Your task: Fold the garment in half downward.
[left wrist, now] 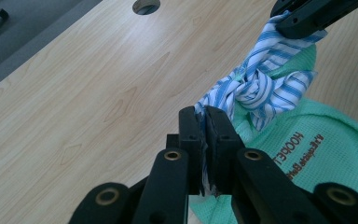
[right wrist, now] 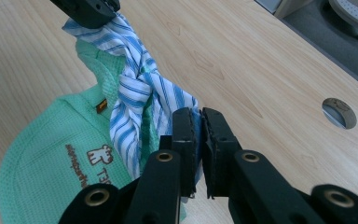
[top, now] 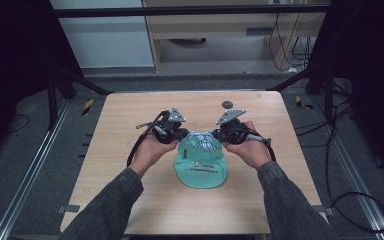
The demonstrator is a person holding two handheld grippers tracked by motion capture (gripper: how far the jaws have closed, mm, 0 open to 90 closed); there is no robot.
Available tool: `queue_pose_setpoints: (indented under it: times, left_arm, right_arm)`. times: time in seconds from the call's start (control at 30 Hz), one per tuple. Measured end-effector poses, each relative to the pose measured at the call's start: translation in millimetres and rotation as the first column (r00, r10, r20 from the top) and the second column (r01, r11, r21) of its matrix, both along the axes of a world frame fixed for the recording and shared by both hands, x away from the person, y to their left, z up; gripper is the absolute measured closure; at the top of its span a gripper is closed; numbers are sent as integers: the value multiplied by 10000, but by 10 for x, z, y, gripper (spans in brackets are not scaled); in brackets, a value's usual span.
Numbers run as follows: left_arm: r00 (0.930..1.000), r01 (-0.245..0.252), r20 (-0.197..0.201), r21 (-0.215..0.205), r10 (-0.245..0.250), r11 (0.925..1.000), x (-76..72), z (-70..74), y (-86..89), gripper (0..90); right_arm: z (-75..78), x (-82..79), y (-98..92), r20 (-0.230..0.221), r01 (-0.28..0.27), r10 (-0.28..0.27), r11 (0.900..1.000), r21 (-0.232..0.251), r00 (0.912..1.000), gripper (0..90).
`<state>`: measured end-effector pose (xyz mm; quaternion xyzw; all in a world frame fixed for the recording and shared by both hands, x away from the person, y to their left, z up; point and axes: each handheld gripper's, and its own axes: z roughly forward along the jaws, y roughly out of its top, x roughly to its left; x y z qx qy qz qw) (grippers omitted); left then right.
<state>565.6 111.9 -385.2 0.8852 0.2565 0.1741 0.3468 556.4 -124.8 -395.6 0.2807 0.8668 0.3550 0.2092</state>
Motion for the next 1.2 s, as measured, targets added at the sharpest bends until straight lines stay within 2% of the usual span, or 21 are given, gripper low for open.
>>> queue_pose_setpoints:
  times: [0.67,1.2]
  left_arm:
    - [9997,204,99,-104,-203,9997,-204,-95,10,857]
    - [9991,394,-134,-80,-395,9992,-355,-250,31,856]
  right_arm:
    - [-93,-207,-23,58,-239,239,9997,-6,9997,841]
    - [-229,-326,-21,-61,-416,415,9991,-96,9991,840]
